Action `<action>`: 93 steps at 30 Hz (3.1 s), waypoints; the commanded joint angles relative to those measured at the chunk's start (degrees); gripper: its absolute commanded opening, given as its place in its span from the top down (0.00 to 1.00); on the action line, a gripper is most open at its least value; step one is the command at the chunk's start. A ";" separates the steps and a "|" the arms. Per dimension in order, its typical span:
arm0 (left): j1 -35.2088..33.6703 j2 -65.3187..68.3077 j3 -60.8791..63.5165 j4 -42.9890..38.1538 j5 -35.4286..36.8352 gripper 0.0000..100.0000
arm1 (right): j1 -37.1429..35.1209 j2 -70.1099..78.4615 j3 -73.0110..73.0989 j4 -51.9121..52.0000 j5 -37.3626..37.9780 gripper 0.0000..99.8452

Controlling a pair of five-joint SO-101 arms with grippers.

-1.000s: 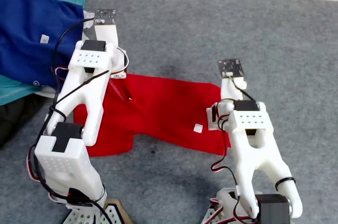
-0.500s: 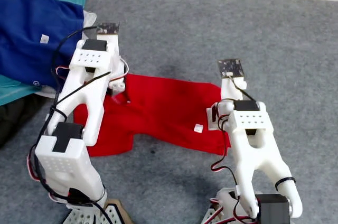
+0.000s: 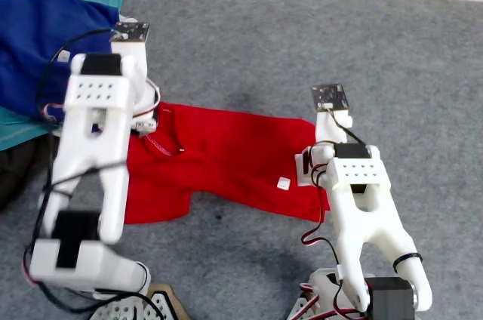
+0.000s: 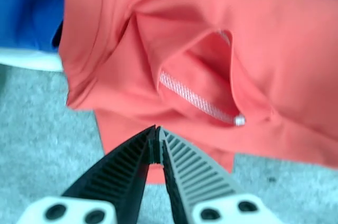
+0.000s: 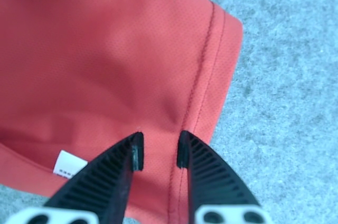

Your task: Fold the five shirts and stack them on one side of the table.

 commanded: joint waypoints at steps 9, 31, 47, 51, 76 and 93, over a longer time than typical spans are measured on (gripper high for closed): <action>-4.35 -7.60 26.86 -25.14 -0.62 0.99 | -0.66 -1.36 -0.13 -0.92 0.70 0.88; 2.95 5.49 12.18 -26.90 -0.26 0.99 | -0.66 -1.36 -0.13 -0.92 0.70 0.88; 6.64 5.49 8.22 -31.47 -0.09 0.99 | -0.66 -1.36 -0.13 -0.92 0.70 0.88; 7.96 5.49 8.31 -32.97 2.29 0.99 | -0.66 -1.36 -0.13 -0.92 0.70 0.88; -5.85 4.97 20.00 -33.49 3.78 0.99 | -0.57 -1.36 -0.04 -0.84 2.11 0.88; -18.77 4.97 23.60 -27.69 -2.73 0.99 | -0.66 -1.36 -0.04 -0.84 2.11 0.88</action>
